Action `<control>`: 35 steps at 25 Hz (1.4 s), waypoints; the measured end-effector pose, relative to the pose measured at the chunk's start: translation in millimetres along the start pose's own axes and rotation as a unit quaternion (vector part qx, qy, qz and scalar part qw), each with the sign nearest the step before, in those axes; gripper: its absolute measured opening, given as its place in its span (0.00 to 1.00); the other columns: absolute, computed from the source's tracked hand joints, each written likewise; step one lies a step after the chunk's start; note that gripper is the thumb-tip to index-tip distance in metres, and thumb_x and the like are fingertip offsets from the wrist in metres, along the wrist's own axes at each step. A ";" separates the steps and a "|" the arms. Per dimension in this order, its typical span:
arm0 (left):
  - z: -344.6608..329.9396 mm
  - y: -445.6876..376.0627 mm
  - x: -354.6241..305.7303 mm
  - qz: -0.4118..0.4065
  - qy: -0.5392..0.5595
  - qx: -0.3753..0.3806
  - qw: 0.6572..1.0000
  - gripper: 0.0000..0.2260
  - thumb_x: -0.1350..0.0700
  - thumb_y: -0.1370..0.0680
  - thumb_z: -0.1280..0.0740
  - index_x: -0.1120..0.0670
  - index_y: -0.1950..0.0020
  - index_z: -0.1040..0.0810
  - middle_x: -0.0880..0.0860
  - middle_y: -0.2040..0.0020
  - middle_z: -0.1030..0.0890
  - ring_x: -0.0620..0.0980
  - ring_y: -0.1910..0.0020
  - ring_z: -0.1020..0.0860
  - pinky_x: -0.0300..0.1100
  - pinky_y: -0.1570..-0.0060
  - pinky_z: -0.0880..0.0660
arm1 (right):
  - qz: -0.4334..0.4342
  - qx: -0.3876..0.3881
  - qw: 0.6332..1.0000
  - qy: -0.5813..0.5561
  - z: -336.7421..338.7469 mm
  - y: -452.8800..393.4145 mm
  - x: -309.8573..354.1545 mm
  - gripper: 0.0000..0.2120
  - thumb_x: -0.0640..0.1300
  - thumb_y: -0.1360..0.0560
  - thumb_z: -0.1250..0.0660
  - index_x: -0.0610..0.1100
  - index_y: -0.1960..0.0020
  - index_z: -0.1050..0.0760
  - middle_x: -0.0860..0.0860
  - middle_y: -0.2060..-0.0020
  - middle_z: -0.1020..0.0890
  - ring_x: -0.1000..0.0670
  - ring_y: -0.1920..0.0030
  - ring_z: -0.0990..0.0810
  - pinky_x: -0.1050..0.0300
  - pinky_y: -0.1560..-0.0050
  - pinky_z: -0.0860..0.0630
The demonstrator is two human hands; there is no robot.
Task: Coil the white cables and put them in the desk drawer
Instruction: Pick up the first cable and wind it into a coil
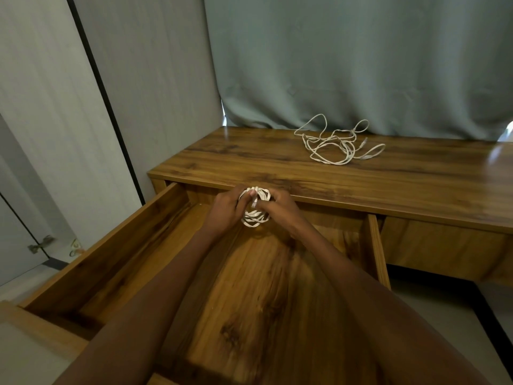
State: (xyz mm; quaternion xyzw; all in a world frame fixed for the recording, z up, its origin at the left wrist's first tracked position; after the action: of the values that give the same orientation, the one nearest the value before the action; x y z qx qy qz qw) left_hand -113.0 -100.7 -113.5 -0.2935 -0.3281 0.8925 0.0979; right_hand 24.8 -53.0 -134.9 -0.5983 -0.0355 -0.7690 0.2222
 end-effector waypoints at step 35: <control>-14.1 4.5 -24.5 0.104 0.187 -0.035 0.976 0.08 0.51 0.16 0.41 0.53 0.45 0.25 0.44 0.58 0.19 0.34 0.59 0.21 0.32 0.61 0.29 | -0.005 -0.102 0.919 -0.380 1.7 2.3 6.8 0.09 0.38 0.19 0.36 0.39 0.44 0.18 0.49 0.69 0.22 0.58 0.72 0.29 0.64 0.67 0.27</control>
State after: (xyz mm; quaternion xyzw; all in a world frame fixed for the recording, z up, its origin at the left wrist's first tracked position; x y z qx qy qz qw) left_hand -84.8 -105.7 -113.7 -0.4910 -0.3026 0.8152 0.0538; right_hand 25.9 -56.6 -128.6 -0.8650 -0.0416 -0.4840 0.1261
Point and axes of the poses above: each hand's wrist, its own y-axis away from the middle knuckle, its own z-axis out of the back of the hand, x = y × z, the point moved 7 cm from there along -y, towards the middle knuckle
